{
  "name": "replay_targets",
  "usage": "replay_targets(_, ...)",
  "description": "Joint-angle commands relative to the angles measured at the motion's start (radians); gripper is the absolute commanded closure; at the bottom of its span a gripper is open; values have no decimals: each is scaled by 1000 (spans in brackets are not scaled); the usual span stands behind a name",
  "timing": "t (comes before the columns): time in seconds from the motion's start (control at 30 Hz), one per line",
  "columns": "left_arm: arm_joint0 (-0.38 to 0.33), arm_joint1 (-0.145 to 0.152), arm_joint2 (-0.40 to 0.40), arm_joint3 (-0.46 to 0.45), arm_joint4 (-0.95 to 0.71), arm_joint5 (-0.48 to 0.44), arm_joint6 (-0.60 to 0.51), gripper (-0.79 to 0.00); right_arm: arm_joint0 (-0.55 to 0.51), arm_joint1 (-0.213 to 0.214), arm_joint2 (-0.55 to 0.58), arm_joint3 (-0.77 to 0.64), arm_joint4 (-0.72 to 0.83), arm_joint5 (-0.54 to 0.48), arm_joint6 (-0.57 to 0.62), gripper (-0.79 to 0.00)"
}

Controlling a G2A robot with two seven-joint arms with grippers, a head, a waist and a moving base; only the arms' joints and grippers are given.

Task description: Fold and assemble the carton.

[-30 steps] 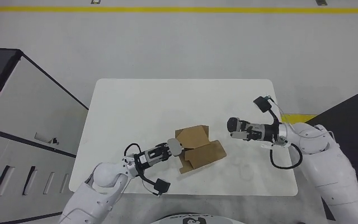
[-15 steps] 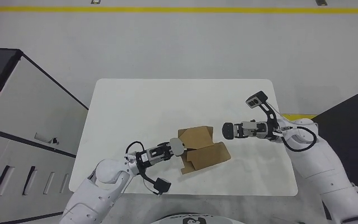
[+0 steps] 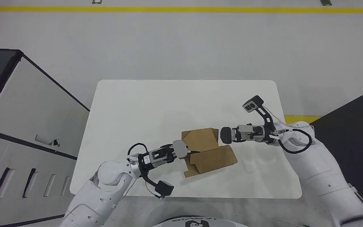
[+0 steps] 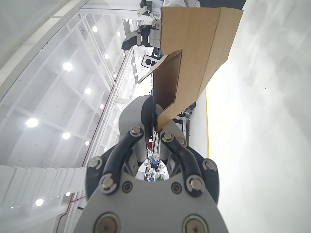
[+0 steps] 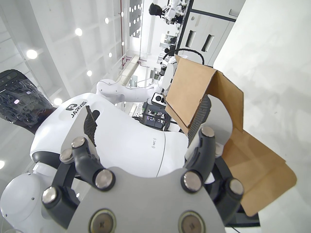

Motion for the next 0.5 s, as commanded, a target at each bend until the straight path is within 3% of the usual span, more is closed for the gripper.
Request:
replay_targets(0.0, 0, 0, 2, -1, -3, 3, -1, 0, 4, -3, -6, 4, -5, 2, 2, -748)
replay_targets(0.47, -1, 4, 12, 0, -20, 13, -2, 0, 10, -21, -30, 21, -35, 3, 9, -668)
